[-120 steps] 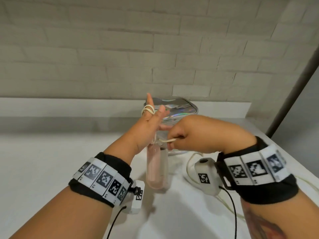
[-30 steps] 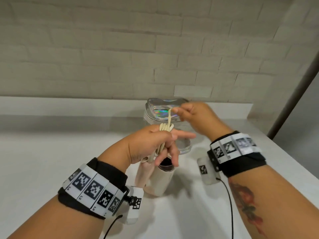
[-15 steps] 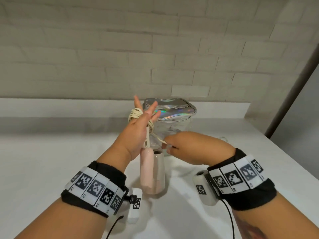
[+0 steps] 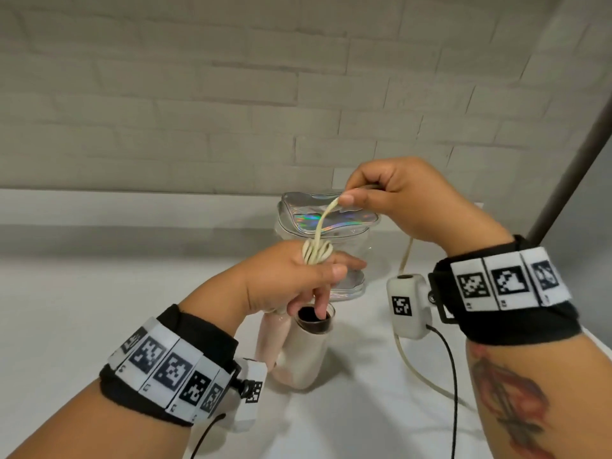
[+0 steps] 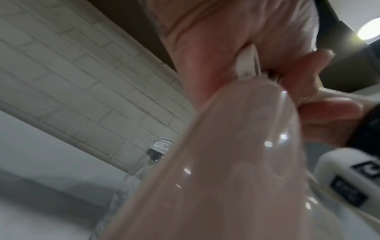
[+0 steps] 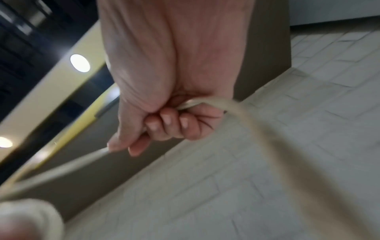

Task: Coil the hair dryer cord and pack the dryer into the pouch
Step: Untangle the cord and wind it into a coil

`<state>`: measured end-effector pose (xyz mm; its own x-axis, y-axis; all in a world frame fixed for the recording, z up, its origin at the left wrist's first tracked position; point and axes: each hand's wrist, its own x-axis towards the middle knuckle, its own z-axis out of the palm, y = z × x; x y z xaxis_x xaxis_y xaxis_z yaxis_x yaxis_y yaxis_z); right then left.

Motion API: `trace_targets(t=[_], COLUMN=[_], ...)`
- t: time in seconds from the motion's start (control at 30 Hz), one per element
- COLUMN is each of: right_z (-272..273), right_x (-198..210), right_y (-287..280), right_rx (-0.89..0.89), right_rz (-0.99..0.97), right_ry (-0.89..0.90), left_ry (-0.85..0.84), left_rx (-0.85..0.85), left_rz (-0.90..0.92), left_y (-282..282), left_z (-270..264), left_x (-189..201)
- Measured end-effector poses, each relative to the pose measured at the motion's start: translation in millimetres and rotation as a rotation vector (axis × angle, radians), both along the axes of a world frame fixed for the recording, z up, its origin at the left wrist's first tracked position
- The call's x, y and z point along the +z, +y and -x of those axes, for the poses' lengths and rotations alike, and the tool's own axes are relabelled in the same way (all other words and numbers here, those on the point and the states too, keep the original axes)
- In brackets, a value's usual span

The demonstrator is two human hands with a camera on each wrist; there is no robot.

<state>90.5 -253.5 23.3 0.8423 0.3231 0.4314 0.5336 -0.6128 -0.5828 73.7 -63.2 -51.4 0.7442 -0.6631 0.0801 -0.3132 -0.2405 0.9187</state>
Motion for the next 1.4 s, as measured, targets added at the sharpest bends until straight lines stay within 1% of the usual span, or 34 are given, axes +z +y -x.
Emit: trace_targets(t=[0.07, 0.13, 0.17, 0.23, 0.27, 0.33, 0.4, 0.43, 0.47, 0.5, 0.57, 0.63, 0.7, 0.8, 0.87, 0.93, 1.0, 1.1, 1.2, 1.3, 1.4], right_z=[-12, -22, -24, -26, -28, -25, -19, -17, -14, -10, -2, 6, 15, 29, 33, 32, 25, 13, 3, -9, -20], right_x=[-13, -32, -43, -64, -74, -89, -97, -101, -104, -104, -100, -92, -81, -59, -43, -27, -16, -9, -15, -30, -55], right_y=[1, 3, 5, 13, 18, 30, 39, 39, 38, 36, 30, 27, 26, 24, 21, 18, 12, 7, 6, 6, 10], right_rx=[-0.050, -0.082, -0.077, -0.001, 0.020, 0.003, -0.002, -0.007, -0.019, -0.029, -0.024, 0.035, 0.092, 0.198, 0.251, 0.266, 0.255, 0.185, 0.131, 0.102, 0.102], right_rz=[-0.062, -0.055, -0.061, -0.130, -0.128, -0.005, 0.002, 0.032, 0.104, 0.229, 0.421, 0.518, 0.577, 0.555, 0.519, 0.472, 0.423, 0.374, 0.336, 0.310, 0.250], right_ry=[0.007, 0.068, 0.132, 0.271, 0.316, 0.341, 0.369, 0.347, 0.296, 0.263, 0.231, 0.233, 0.253, 0.281, 0.265, 0.185, 0.078, 0.021, -0.004, -0.011, 0.058], left_ry=[-0.022, -0.010, -0.017, -0.070, -0.089, -0.091, -0.079, -0.057, -0.027, -0.011, -0.029, -0.033, -0.026, -0.046, -0.073, -0.103, -0.104, -0.035, 0.034, 0.070, 0.062], left_rx=[-0.044, -0.023, 0.000, 0.046, 0.074, 0.123, 0.192, 0.230, 0.257, 0.279, 0.344, 0.418, 0.467, 0.497, 0.460, 0.409, 0.298, 0.152, 0.043, -0.013, -0.042], left_rz=[-0.032, 0.031, 0.061, 0.100, 0.119, 0.184, 0.291, 0.336, 0.365, 0.387, 0.420, 0.384, 0.304, 0.142, 0.094, 0.028, -0.037, -0.090, -0.109, -0.029, 0.051], left_y=[-1, -1, -1, -3, -4, -6, -6, -5, -3, -3, -4, -3, 1, 5, 5, 7, 8, 9, 10, 11, 9], left_z=[2, 0, -1, -3, -4, -6, -8, -11, -13, -14, -16, -23, -31, -37, -33, -24, -15, -7, -5, -5, -7], left_x=[-1, -4, -5, -7, -9, -10, -12, -13, -15, -15, -15, -16, -18, -19, -18, -13, -7, -1, -1, -3, -7])
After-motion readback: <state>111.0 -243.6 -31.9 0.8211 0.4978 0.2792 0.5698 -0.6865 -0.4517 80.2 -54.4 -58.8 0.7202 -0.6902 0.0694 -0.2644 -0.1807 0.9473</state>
